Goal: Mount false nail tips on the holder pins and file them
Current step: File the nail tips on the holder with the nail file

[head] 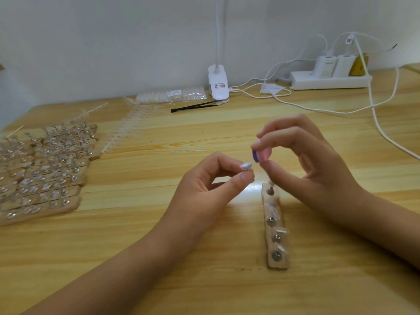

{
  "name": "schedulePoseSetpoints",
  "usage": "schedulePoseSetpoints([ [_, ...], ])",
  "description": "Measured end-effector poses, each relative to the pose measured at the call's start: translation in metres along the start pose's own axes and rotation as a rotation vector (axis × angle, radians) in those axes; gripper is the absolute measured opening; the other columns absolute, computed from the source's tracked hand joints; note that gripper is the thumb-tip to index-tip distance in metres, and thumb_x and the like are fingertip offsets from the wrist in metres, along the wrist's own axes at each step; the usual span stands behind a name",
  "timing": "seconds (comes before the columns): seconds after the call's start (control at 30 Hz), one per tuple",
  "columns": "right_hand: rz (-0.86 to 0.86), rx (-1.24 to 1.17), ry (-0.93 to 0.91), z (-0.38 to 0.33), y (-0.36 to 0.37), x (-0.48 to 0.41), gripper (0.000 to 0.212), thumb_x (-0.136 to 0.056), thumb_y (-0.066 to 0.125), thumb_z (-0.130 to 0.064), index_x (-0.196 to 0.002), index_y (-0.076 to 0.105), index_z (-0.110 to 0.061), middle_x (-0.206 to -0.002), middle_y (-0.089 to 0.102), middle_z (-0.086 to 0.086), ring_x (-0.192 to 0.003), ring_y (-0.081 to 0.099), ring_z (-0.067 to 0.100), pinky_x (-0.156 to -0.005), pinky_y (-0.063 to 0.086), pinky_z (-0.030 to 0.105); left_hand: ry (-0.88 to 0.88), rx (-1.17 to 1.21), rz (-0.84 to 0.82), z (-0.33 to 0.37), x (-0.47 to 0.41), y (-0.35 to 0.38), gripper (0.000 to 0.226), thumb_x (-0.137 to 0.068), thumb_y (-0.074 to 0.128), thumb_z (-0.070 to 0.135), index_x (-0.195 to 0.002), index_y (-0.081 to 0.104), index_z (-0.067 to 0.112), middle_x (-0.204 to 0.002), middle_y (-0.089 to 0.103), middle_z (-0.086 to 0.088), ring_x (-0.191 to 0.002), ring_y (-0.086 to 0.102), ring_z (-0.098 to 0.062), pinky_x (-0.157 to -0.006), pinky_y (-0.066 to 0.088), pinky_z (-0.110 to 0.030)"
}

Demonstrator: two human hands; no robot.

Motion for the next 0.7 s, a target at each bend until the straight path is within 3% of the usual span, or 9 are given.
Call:
schedulePoseSetpoints([
  [0.47,-0.021,0.002,-0.063,-0.007,0.003,0.001,0.018,-0.089,0.06,-0.004,-0.106,0.057,-0.007,-0.105,0.055,0.012,-0.102,0.058,0.025,-0.087,0.05,0.037,0.02,-0.038,0.004,0.001,0.0,0.0,0.008,-0.083,0.073,0.03,-0.079,0.066,0.027,-0.087,0.068,0.008,-0.092,0.066,-0.008,-0.08,0.049,-0.016],
  [0.7,-0.041,0.128,-0.16,-0.012,0.004,0.004,0.015,-0.092,0.063,-0.009,-0.106,0.066,-0.012,-0.106,0.055,0.005,-0.094,0.062,0.022,-0.08,0.049,0.044,0.028,-0.053,0.018,0.002,0.0,-0.001,0.01,-0.079,0.07,0.04,-0.076,0.066,0.031,-0.082,0.067,0.012,-0.084,0.065,-0.003,-0.074,0.048,-0.013],
])
Point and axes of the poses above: each hand's wrist, its own x-axis away from the middle knuckle, its own y-axis out of the palm, z = x × y, the point moved 4 cm from there along -x, towards the middle knuckle
